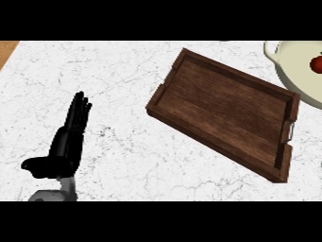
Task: Pick the bell pepper from the tray and place it in the pot
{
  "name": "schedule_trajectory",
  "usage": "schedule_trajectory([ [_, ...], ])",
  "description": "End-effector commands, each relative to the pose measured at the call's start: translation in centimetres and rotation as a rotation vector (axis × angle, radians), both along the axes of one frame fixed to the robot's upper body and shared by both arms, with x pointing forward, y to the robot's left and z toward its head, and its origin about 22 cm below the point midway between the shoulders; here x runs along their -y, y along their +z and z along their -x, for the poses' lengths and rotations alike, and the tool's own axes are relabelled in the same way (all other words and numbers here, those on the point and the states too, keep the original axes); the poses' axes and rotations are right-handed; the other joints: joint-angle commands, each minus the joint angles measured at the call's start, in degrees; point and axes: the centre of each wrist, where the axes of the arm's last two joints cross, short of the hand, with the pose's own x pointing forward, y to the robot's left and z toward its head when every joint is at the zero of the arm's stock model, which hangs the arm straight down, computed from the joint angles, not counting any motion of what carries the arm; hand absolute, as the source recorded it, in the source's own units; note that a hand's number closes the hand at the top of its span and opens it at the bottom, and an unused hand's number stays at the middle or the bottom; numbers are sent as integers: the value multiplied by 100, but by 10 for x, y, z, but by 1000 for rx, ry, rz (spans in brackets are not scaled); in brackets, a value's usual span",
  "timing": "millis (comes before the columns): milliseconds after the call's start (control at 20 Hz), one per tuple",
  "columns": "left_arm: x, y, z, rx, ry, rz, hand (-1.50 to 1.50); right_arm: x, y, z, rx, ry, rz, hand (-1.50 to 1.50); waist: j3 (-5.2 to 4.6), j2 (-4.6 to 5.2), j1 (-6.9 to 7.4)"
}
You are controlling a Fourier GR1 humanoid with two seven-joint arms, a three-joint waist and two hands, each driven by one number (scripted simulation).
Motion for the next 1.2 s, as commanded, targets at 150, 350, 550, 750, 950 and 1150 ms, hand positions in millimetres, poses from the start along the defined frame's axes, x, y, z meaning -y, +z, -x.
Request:
schedule_trajectory([
  [150,-15,10,-1,-1,0,-4,0,6,-16,13,292,-104,-44,-150,-10,-24,-32],
  [350,-4,1,7,6,20,-1,0,47,-17,41,322,-100,-2,-150,-20,-35,-66],
  [550,-8,2,14,-19,21,7,0,66,-34,65,374,-85,32,-150,-27,-77,-144],
  [750,-14,2,12,-14,19,0,0,72,-46,75,397,-63,50,-150,-31,-76,-140],
  [950,-6,6,5,-13,7,-14,0,87,-60,96,386,-53,61,-150,-30,-78,-155],
  [1150,-15,12,0,-12,21,-1,0,100,-45,100,398,-80,54,-150,-33,-85,-154],
])
